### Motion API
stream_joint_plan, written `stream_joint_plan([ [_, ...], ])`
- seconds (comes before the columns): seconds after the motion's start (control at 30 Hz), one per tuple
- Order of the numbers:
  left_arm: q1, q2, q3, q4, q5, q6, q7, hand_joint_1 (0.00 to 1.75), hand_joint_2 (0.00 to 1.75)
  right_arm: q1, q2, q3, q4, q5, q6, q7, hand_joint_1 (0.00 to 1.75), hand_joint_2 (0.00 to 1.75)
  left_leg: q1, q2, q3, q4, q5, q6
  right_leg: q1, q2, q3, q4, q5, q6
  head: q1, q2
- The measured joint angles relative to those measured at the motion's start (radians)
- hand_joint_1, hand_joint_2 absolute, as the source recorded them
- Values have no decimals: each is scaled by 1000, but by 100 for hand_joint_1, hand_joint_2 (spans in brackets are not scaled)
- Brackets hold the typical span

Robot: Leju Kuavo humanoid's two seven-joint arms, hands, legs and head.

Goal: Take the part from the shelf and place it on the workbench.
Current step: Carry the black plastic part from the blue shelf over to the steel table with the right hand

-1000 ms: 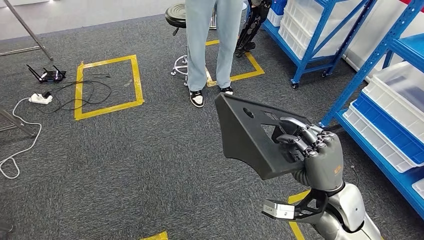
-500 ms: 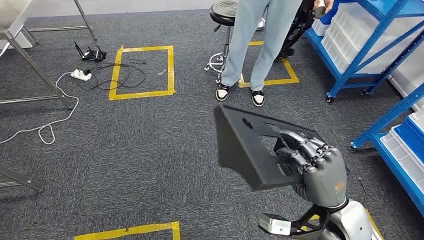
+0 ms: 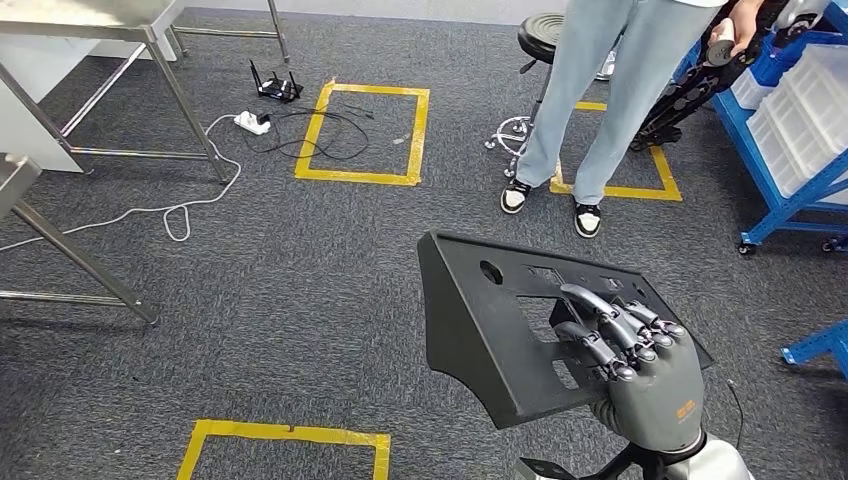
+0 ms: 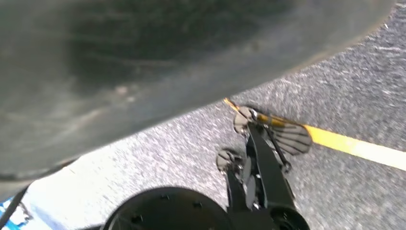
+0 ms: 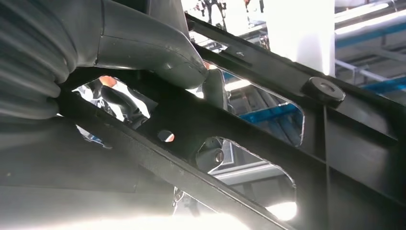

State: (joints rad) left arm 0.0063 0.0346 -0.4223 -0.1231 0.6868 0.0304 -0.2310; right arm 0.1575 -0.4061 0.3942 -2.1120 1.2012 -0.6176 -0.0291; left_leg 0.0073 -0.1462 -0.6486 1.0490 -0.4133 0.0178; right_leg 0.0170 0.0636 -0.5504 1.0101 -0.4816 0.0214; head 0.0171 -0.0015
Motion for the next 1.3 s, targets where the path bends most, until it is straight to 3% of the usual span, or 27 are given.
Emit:
stream_joint_plan([
  [0.03,1,2,0,-1,2,-2,-6,0,0,0,0,0,-2,3,-2,0,175,175,0,-4,-3,1,2,-5,-6,-13,5,-7,6,-4,0,0],
  [0.07,1,4,0,-1,3,-4,-11,0,0,0,0,-1,-4,6,-4,0,175,175,-3,11,-10,10,-5,-9,-12,-27,12,-18,12,-8,-1,0],
  [0.13,0,7,0,-2,4,-6,-17,0,0,3,2,-1,-7,10,-9,0,175,175,-9,75,-42,81,-52,-17,-25,-57,24,-36,24,-16,-4,0],
  [0.17,-2,7,0,-3,4,-6,-18,0,0,5,2,-1,-8,10,-11,0,175,175,-8,108,-68,139,-87,-22,-24,-71,26,-38,24,-18,-5,0],
  [0.23,-3,8,0,-3,4,-6,-18,0,0,7,4,-1,-8,11,-14,0,175,175,4,136,-113,240,-129,-35,-27,-99,26,-38,23,-17,-5,0],
  [0.27,-3,9,0,-3,4,-6,-18,0,0,8,4,-1,-8,12,-14,0,175,175,11,141,-114,250,-126,-44,-31,-113,27,-37,22,-14,-6,0],
  [0.3,-3,10,-1,-3,2,-5,-18,0,0,9,5,-1,-8,14,-15,0,175,175,19,148,-95,219,-104,-53,-37,-126,27,-34,19,-9,-5,0],
  [0.37,-5,8,-6,-4,-2,-3,-18,0,0,11,7,-3,-8,19,-20,0,175,175,31,182,-24,100,-52,-73,-43,-148,28,-20,7,9,-6,0],
  [0.43,-8,1,-14,-8,-7,-1,-14,0,0,13,8,-10,-11,21,-28,0,175,175,34,207,13,33,-34,-73,-40,-166,21,1,-7,29,-9,0],
  [0.47,-9,-3,-17,-10,-10,0,-12,0,0,14,7,-15,-14,22,-31,0,175,175,31,206,10,33,-38,-65,-36,-174,21,5,-11,36,-8,0],
  [0.53,-10,-7,-22,-11,-13,1,-9,0,0,16,6,-26,-19,19,-39,1,175,175,27,181,3,34,-34,-43,-37,-188,26,3,-13,44,-5,0],
  [0.6,-11,-10,-27,-11,-15,1,-7,0,0,15,5,-36,-21,9,-45,-1,175,175,26,158,-2,30,-28,-26,-44,-155,15,32,-35,46,0,0],
  [0.67,-12,-12,-30,-11,-15,1,-12,0,0,15,4,-45,-23,-6,-52,-9,175,175,25,136,-8,29,-22,-14,-45,-94,-38,143,-90,38,8,0],
  [0.7,-13,-12,-32,-11,-16,1,-17,0,0,16,4,-47,-23,-13,-54,-15,175,175,23,124,-12,29,-19,-9,-43,-78,-74,216,-118,34,10,0],
  [0.77,-13,-12,-37,-11,-17,-2,-31,0,0,17,3,-51,-22,-27,-57,-25,175,175,17,98,-19,29,-15,-2,-40,-69,-123,305,-143,32,12,0],
  [0.8,-12,-12,-39,-11,-17,-4,-39,0,0,18,3,-53,-22,-35,-58,-29,175,175,15,87,-21,29,-13,1,-38,-68,-127,308,-138,34,13,0],
  [0.87,-12,-12,-42,-11,-18,-6,-55,0,0,22,3,-61,-22,-57,-62,-40,175,175,12,62,-23,28,-8,3,-35,-57,-88,222,-98,37,13,0],
  [0.97,-13,-11,-43,-11,-16,-6,-74,0,0,28,0,-74,-23,-97,-66,-65,175,175,9,24,-26,27,2,-2,-23,1,-3,43,-38,24,14,0],
  [1.0,-12,-10,-43,-10,-15,-3,-76,0,0,28,-2,-77,-24,-106,-67,-73,175,175,9,14,-27,25,5,-7,-19,10,6,21,-32,19,14,0],
  [1.07,-9,-8,-43,-5,-7,9,-70,0,0,28,-3,-83,-25,-119,-68,-85,175,175,8,-6,-28,14,15,-21,-17,-8,9,14,-25,9,15,0],
  [1.1,-7,-8,-43,1,-1,18,-60,0,0,29,-2,-86,-24,-127,-66,-88,175,175,7,2,-32,15,15,-26,-20,-21,13,8,-18,4,15,0],
  [1.17,-5,-7,-44,20,10,31,-32,0,0,39,2,-91,-23,-145,-63,-93,175,175,2,59,-53,61,-20,-31,-30,-48,21,-6,-5,-6,9,0],
  [1.2,-5,-8,-46,31,15,34,-24,0,0,48,4,-94,-21,-155,-63,-97,175,175,3,98,-74,113,-56,-33,-31,-62,22,-9,-2,-8,6,0],
  [1.23,-5,-9,-47,42,19,32,-22,0,0,59,7,-97,-18,-163,-65,-102,175,175,4,121,-99,178,-94,-37,-31,-77,22,-9,-2,-10,4,0],
  [1.3,-3,-11,-51,61,24,27,-31,0,0,73,10,-101,-12,-173,-67,-109,175,175,7,139,-130,269,-134,-46,-30,-107,22,-9,-2,-11,3,0],
])
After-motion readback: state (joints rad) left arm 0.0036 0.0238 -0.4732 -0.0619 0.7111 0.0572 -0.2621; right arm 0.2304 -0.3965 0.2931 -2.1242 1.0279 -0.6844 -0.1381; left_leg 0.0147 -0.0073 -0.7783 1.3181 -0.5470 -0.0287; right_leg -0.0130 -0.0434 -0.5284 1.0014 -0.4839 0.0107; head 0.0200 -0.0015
